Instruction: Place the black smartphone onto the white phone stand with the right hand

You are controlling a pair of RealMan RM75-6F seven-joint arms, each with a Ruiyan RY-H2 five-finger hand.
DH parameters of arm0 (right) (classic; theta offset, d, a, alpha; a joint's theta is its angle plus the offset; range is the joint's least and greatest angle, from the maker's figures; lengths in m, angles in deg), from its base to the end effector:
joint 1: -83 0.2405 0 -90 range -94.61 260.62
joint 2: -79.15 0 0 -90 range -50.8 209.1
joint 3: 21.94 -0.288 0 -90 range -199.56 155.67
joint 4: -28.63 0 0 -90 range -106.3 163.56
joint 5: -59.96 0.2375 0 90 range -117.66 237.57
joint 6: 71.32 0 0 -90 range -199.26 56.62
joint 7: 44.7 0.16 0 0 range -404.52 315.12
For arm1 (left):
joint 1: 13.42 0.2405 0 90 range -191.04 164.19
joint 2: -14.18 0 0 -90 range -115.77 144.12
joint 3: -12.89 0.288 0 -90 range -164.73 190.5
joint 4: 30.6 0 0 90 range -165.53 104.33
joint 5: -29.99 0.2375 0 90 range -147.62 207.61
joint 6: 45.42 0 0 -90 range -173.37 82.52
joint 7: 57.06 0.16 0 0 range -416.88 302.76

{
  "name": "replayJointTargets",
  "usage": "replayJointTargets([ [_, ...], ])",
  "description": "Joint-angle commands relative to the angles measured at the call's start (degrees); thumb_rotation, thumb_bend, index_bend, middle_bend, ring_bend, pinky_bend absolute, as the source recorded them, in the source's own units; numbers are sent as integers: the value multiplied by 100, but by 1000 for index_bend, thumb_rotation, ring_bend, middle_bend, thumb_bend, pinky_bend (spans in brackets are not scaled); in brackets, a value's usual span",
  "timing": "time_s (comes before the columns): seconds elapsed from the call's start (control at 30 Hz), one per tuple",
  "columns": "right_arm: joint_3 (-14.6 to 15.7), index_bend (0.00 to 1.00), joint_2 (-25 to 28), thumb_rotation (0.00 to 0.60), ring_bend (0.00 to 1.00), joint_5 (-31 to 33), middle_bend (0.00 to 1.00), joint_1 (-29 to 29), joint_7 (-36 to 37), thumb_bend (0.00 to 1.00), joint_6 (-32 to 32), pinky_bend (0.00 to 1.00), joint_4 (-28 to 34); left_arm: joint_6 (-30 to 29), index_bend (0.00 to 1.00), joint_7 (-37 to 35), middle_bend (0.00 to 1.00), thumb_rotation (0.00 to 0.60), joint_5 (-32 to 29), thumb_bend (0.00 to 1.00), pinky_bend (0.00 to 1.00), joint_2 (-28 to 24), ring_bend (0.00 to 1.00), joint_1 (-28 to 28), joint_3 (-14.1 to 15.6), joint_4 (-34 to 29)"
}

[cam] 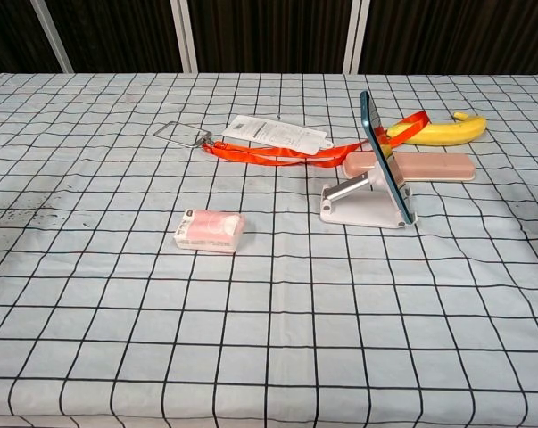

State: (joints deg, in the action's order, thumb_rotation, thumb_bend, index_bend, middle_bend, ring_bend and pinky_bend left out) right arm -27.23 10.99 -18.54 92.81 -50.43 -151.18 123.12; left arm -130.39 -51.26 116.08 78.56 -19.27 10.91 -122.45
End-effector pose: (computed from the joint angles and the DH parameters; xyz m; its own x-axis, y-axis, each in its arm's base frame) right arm -0.3350 -0.2389 0.1177 0.3690 -0.0379 0.9287 -0.9287 0.0245 0.3700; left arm -0.3496 0.2043 0.1443 0.4910 0.0095 0.8711 0.8710 -0.0276 -0.4906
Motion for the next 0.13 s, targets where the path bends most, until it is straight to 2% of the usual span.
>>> replayJointTargets([
  [0.03,100,0,186,600,0,34,0,-226,-496,76,-330,141,180,-62,0,104,0,600,-17,0,0,45,0,20,-23,14],
  [0.13,100,0,182,600,0,-61,0,-290,-573,76,-499,141,253,-113,0,138,0,600,-52,0,0,95,0,35,-57,28],
])
